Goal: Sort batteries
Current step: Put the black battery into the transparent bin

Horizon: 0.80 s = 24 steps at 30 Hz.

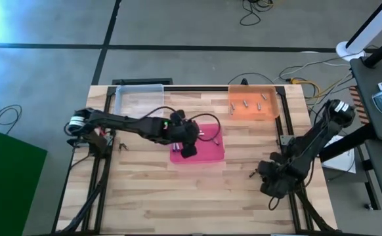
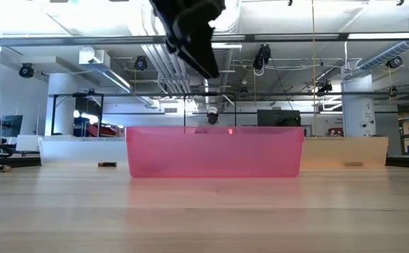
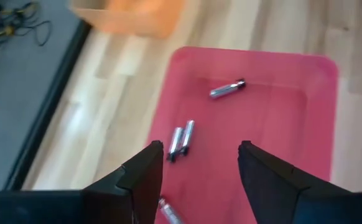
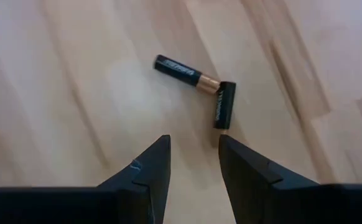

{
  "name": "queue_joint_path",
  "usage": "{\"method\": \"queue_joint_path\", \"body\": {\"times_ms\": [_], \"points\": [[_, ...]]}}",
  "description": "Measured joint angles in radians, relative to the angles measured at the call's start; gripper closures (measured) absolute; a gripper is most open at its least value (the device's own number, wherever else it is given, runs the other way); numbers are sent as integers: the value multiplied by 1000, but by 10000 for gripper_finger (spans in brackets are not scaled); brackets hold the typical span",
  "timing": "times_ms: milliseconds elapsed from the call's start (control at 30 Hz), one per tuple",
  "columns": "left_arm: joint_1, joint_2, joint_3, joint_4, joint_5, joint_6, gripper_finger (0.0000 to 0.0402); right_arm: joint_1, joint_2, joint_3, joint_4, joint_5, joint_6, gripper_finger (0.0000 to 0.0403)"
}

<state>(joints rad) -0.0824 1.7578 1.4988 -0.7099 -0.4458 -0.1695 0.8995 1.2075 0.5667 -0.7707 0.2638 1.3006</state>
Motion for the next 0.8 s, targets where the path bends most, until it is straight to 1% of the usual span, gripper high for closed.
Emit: {"method": "queue_joint_path", "body": {"times_ms": [200, 300, 467, 600, 800], "points": [[-8, -115, -113, -3, -68, -80, 227, -1, 97, -7, 3, 2, 32, 293], [-19, -191, -207, 72, -71, -123, 233, -1, 126, -14, 14, 4, 60, 305], [-51, -336, -383, 367, -67, -167, 237, -2, 139, -34, 69, -2, 81, 346], [-64, -438, -497, 607, -30, -198, 238, -18, 131, -47, 89, -24, 87, 381], [-68, -550, -626, 886, -19, -247, 238, -73, 69, -35, 78, -48, 72, 382]]}}
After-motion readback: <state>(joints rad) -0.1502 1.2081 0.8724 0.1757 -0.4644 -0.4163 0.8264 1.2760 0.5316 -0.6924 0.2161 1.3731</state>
